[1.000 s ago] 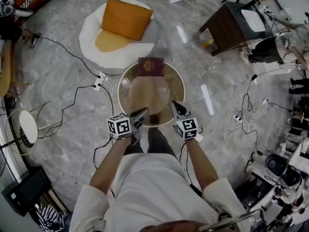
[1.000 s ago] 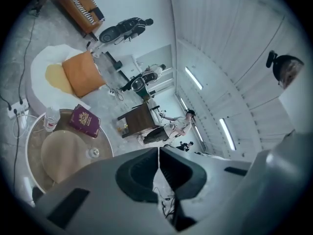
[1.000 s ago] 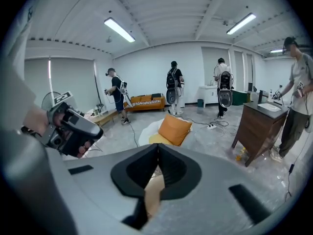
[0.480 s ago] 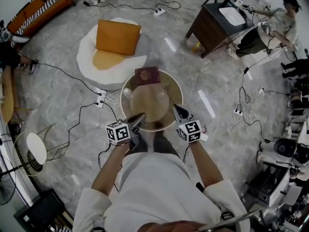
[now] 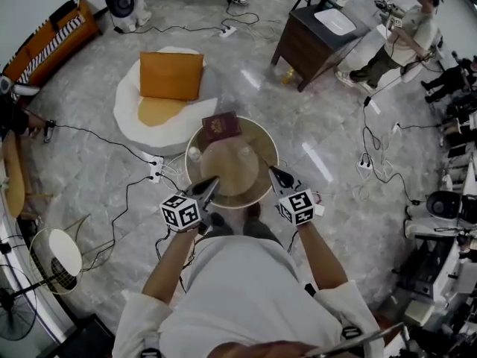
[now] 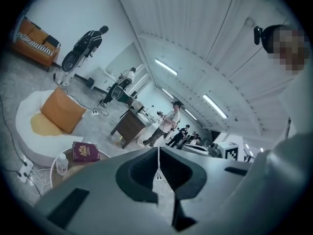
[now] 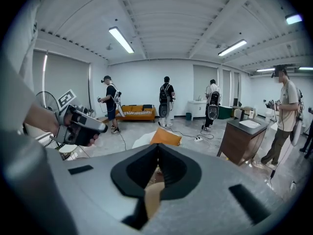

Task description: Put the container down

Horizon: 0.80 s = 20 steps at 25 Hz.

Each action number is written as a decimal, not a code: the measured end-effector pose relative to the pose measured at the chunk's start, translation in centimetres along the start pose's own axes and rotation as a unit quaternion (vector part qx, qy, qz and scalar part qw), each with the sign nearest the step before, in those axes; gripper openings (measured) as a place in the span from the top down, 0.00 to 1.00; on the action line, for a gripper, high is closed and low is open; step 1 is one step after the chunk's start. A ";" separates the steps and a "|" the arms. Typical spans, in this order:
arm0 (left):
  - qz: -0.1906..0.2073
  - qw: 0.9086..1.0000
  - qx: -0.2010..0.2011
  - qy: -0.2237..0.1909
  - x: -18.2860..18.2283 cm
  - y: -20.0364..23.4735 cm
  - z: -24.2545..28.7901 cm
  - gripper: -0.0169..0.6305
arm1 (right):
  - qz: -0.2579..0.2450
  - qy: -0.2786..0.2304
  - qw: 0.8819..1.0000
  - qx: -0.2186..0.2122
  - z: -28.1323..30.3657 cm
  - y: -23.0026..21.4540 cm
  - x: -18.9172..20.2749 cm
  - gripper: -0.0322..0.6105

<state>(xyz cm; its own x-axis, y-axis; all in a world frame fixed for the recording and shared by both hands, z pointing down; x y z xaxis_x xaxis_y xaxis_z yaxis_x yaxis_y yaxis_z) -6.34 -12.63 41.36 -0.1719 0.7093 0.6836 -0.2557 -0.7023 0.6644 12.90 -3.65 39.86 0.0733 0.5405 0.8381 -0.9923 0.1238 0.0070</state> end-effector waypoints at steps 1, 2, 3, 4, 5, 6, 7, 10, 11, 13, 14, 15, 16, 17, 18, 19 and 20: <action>0.005 1.000 0.000 -0.001 -0.2 -0.4 0.0 0.95 | 0.000 -0.002 1.000 0.002 -0.4 -0.2 -0.1 0.95; 0.009 1.000 -0.002 -0.001 -0.4 -0.7 0.1 0.95 | 0.000 -0.004 1.000 0.004 -0.7 -0.4 -0.2 0.95; 0.014 1.000 -0.004 -0.002 -0.7 -1.0 0.1 0.95 | 0.000 -0.007 1.000 0.005 -0.9 -0.7 -0.4 0.95; 0.019 1.000 -0.006 -0.003 -0.9 -1.2 0.1 0.95 | 0.000 -0.010 1.000 0.006 -1.1 -0.9 -0.6 0.95; 0.024 1.000 -0.008 -0.005 -1.2 -1.4 0.2 0.95 | -0.001 -0.012 1.000 0.008 -1.3 -1.1 -0.8 0.95; 0.028 1.000 -0.011 -0.008 -1.5 -1.5 0.2 0.95 | -0.002 -0.015 1.000 0.010 -1.5 -1.3 -1.0 0.95; 0.032 0.999 -0.013 -0.012 -1.8 -1.7 0.3 0.95 | -0.003 -0.018 1.000 0.011 -1.7 -1.6 -1.1 0.95; 0.047 0.998 -0.028 -0.023 -2.9 -2.2 0.5 0.95 | -0.006 -0.028 0.999 0.016 -2.6 -2.4 -1.7 0.95; 0.054 0.998 -0.035 -0.026 -3.2 -2.3 0.5 0.95 | -0.008 -0.031 0.999 0.018 -2.9 -2.8 -1.8 0.95; 0.069 0.996 -0.052 -0.029 -3.9 -2.4 0.7 0.95 | -0.008 -0.035 0.999 0.022 -3.4 -3.5 -1.9 0.95; 0.075 0.995 -0.059 -0.032 -4.1 -2.5 0.7 0.95 | -0.007 -0.037 0.999 0.023 -3.7 -3.9 -1.9 0.95; 0.080 0.994 -0.064 -0.035 -4.4 -2.6 0.7 0.95 | -0.005 -0.038 0.999 0.024 -3.9 -4.2 -1.8 0.95; 0.082 0.994 -0.067 -0.038 -4.6 -2.7 0.7 0.95 | -0.004 -0.039 0.999 0.025 -4.1 -4.5 -1.8 0.95; 0.083 0.993 -0.069 -0.042 -4.7 -2.8 0.5 0.95 | -0.002 -0.040 0.999 0.025 -4.3 -4.7 -1.8 0.95; 0.083 0.993 -0.072 -0.045 -4.9 -2.9 0.3 0.95 | -0.001 -0.042 0.999 0.025 -4.6 -4.8 -1.9 0.95; 0.083 0.993 -0.074 -0.047 -5.0 -3.0 0.2 0.95 | 0.000 -0.044 0.999 0.026 -4.8 -5.0 -2.0 0.95; 0.084 0.992 -0.077 -0.050 -5.1 -3.1 0.0 0.95 | 0.002 -0.047 0.999 0.026 -5.1 -5.1 -2.2 0.95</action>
<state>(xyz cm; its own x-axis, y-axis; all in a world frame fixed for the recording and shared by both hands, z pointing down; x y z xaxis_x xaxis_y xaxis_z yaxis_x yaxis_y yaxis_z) -4.63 -14.04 35.81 -0.1308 0.5675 0.8129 -0.3751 -0.7873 0.4893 18.36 -1.20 35.22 0.0630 0.4591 0.8861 -0.9966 0.0769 0.0310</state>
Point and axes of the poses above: the fingertips, and each gripper's own axes: z forward along the fingers, y to its left, x out of its underside, the point moved 4 cm from there along -z, backward along the fingers, and after that the axes turned 7 degrees about y, right-handed, at the moved point
